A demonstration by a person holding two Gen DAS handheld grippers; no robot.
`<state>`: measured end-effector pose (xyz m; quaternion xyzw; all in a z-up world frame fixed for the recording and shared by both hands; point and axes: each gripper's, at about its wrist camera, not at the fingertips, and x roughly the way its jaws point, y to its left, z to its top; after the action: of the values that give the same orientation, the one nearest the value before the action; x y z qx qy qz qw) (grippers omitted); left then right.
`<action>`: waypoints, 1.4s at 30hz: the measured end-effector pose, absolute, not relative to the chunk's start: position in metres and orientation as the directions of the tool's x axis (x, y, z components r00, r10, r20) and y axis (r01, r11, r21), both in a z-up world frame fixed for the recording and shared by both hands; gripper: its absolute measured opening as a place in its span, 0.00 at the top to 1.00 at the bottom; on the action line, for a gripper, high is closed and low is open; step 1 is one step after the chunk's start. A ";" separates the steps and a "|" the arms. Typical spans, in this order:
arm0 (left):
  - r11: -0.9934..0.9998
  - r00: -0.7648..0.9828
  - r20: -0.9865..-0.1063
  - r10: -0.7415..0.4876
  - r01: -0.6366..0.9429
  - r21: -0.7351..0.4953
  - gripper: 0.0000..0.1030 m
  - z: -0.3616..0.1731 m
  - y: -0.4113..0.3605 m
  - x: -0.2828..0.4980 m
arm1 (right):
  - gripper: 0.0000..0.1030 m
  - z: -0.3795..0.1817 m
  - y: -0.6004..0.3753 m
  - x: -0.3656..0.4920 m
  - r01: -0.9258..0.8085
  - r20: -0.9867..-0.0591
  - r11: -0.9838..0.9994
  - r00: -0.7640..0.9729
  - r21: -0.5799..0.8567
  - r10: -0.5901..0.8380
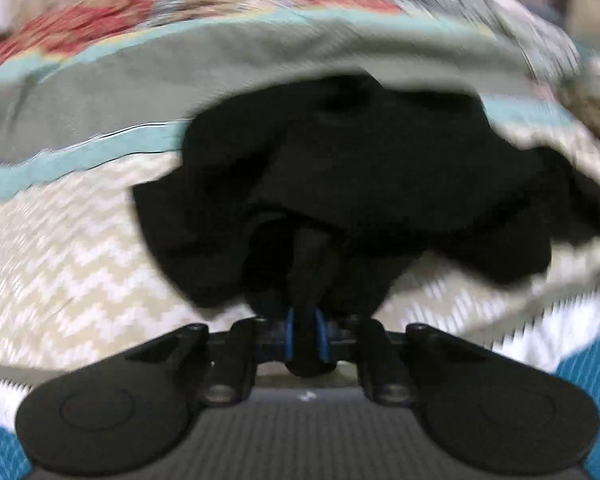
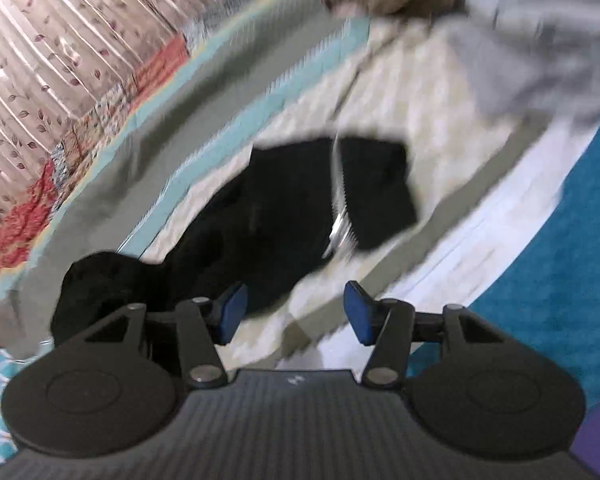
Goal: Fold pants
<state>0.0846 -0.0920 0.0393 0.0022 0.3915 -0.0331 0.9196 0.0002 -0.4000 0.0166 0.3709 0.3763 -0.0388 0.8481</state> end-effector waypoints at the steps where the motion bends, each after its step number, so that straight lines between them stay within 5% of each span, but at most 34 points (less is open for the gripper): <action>1: 0.999 0.720 -0.693 -0.048 0.032 -0.036 0.91 0.052 -0.081 0.075 | 0.45 0.013 -0.399 0.006 0.349 -0.667 0.702 0.707 0.620 0.237; 8: 0.947 0.820 -0.564 0.097 -0.250 -0.202 0.92 0.122 0.045 -0.035 | 0.42 0.017 -0.393 0.023 0.398 -0.666 0.656 0.714 0.641 0.216; 16: 0.879 0.689 -0.718 0.093 -0.396 -0.266 0.91 0.081 0.109 -0.095 | 0.44 0.013 -0.397 0.031 0.421 -0.662 0.670 0.736 0.612 0.143; 18: 0.892 0.667 -0.737 0.107 -0.392 -0.225 0.90 0.074 0.104 -0.083 | 0.81 0.020 -0.396 0.033 0.431 -0.681 0.727 0.729 0.534 0.068; 23: 0.925 0.697 -0.713 0.082 -0.320 -0.206 0.90 0.091 0.098 -0.080 | 0.82 0.069 -0.418 0.000 0.426 -0.579 0.744 0.813 0.515 -0.064; 29: 0.977 0.672 -0.740 -0.014 -0.150 -0.154 0.84 0.102 0.055 -0.091 | 0.78 0.097 -0.451 -0.053 0.492 -0.537 0.786 0.806 0.375 -0.248; 32: 0.985 0.621 -0.778 -0.093 -0.057 -0.164 0.66 0.096 0.043 -0.100 | 0.44 0.069 -0.462 -0.053 0.520 -0.709 0.812 0.676 0.267 -0.200; 36: 0.968 0.692 -0.710 -0.133 -0.065 -0.244 0.48 0.112 0.068 -0.123 | 0.45 0.052 -0.456 -0.086 0.491 -0.747 0.844 0.640 0.217 -0.180; 42: 0.903 0.768 -0.636 -0.074 -0.219 -0.369 0.49 0.135 0.124 -0.097 | 0.46 0.078 -0.404 -0.095 0.293 -0.641 0.938 0.759 0.183 -0.112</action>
<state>-0.0969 0.1243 0.1354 -0.2162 0.3384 0.0397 0.9150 -0.0947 -0.4038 0.0780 0.1375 0.3295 -0.1090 0.9277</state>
